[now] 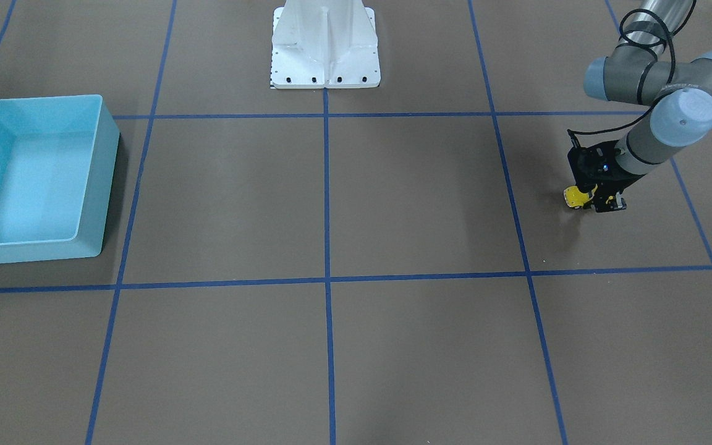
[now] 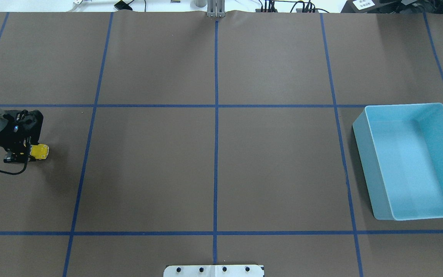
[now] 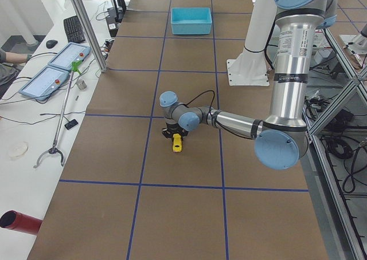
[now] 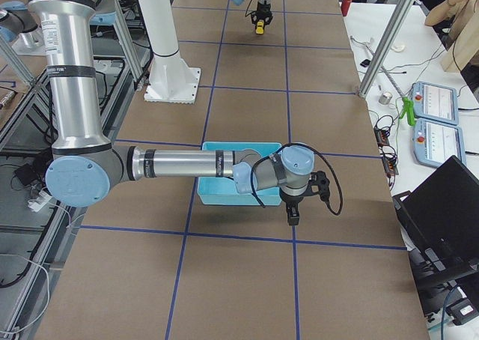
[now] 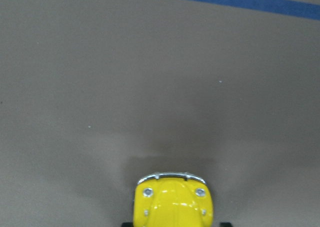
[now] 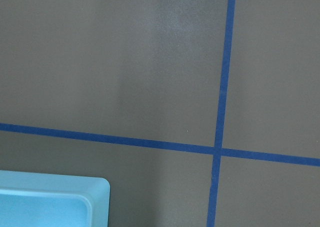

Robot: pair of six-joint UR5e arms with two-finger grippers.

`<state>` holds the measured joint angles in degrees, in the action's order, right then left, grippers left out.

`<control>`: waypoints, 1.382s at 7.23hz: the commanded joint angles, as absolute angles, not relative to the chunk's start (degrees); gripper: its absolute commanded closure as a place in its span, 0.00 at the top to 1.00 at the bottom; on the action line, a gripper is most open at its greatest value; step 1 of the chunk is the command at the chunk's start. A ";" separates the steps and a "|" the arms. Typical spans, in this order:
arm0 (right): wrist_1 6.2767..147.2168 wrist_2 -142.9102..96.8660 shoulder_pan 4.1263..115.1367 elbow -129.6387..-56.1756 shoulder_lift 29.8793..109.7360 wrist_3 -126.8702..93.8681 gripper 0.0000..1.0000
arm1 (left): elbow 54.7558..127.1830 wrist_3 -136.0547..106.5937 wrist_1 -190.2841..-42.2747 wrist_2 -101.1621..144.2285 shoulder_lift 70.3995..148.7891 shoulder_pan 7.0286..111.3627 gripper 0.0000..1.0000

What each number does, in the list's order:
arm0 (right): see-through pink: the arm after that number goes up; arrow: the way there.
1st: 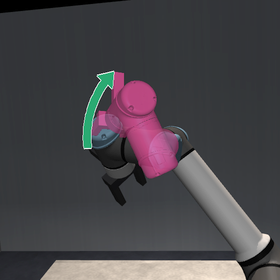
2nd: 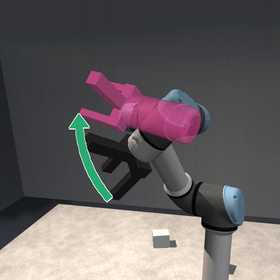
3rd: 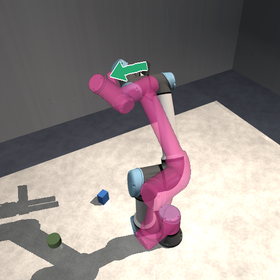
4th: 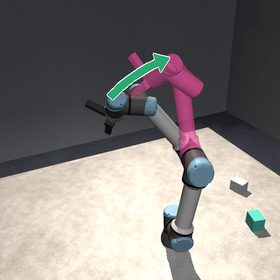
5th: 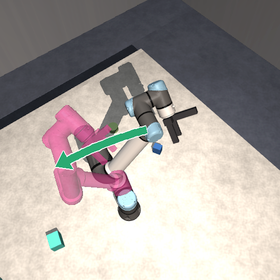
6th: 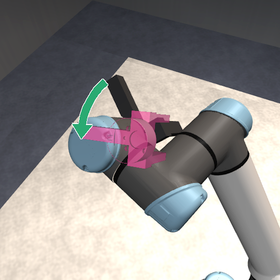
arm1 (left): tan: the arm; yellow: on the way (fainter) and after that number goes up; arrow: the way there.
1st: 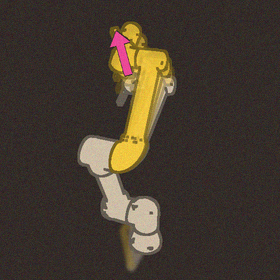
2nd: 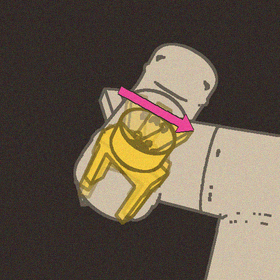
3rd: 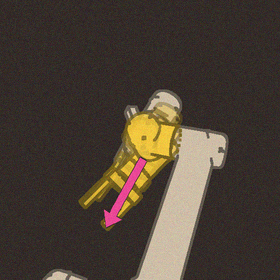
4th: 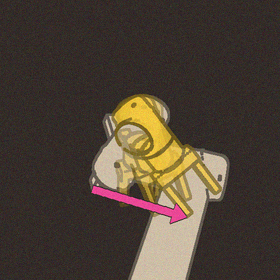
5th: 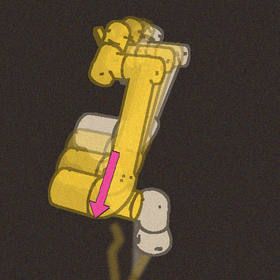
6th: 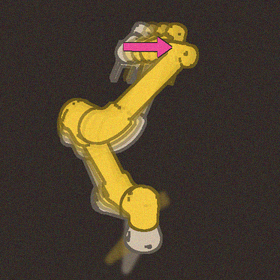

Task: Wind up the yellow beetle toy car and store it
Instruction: 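Press the car down with the left gripper and drag it toward the robot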

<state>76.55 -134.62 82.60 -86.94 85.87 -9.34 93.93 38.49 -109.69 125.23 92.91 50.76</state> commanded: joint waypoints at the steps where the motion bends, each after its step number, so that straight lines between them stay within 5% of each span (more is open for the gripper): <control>1: 76.55 -132.04 81.22 -87.88 85.78 -8.97 1.00 | 94.39 38.58 -109.69 125.51 92.81 50.80 0.00; 4: 83.09 -130.43 80.42 -89.55 85.44 -8.88 1.00 | 99.30 38.58 -111.52 126.12 91.76 51.15 0.00; 10: 87.19 -132.71 81.38 -89.47 84.64 -8.79 1.00 | 98.26 38.41 -116.10 131.13 92.02 50.71 0.00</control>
<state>87.01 -132.59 81.05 -89.43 84.72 -8.76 98.43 38.33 -116.01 131.08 92.04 50.72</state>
